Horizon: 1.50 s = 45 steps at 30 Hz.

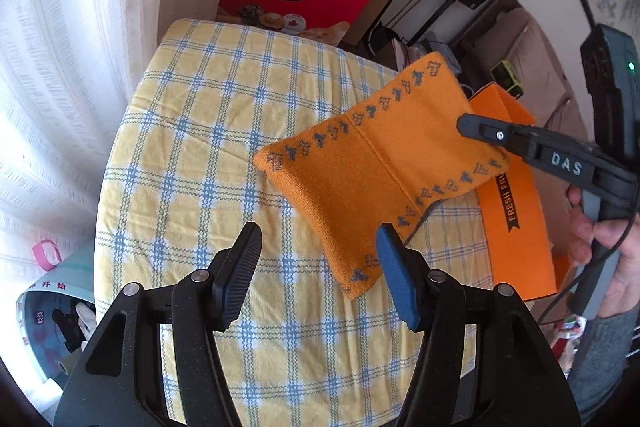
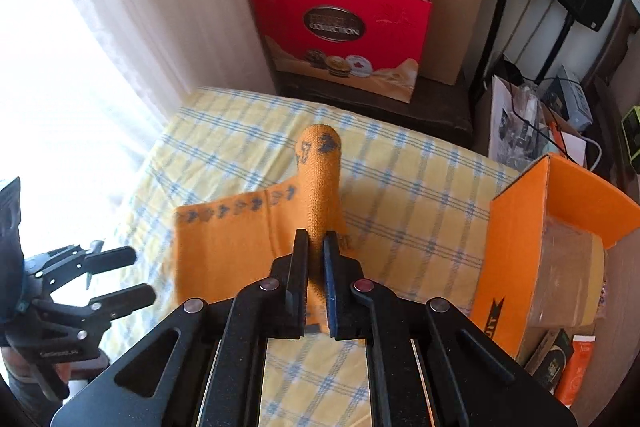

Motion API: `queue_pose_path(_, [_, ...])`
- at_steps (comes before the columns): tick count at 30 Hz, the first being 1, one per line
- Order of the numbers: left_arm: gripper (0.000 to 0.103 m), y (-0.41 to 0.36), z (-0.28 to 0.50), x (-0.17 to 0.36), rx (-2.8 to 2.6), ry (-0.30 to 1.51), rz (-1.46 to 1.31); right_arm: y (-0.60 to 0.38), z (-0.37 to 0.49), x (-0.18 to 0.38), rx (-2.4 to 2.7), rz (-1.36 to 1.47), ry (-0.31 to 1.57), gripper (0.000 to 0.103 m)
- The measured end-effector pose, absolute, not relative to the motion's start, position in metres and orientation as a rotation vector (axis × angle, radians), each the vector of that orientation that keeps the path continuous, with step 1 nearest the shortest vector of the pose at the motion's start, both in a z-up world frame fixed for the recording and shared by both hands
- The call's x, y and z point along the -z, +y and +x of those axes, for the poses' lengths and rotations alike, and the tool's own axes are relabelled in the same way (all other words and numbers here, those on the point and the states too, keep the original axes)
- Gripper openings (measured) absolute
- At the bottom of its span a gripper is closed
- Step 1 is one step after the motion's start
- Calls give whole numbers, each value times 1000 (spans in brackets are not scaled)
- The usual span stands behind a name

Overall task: Organize objects
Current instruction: 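Close the right gripper on an edge of the orange towel, then grasp another edge of the towel with the left gripper while the right holds it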

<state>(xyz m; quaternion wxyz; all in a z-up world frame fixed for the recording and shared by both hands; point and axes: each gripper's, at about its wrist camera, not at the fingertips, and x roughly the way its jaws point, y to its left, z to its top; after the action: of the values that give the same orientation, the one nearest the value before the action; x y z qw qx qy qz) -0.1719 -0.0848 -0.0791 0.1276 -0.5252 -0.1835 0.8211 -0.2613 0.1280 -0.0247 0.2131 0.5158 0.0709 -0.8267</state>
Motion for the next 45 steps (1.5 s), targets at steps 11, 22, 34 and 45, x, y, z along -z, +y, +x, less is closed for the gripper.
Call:
queue_pose_path(11, [78, -107, -164, 77, -2288, -865, -1437, 72, -198, 27, 2201, 1335, 261, 6])
queue_pose_path(22, [76, -100, -173, 96, -2075, -1118, -1382, 56, -167, 48, 2154, 1319, 247, 6])
queue_pose_path(34, [8, -100, -172, 98, -2147, -1044, -1418, 55, -151, 42, 2107, 1309, 188, 18])
queue_pose_path(45, [8, -176, -137, 52, -2333, -882, -1405, 102, -166, 8, 2239, 1278, 220, 29])
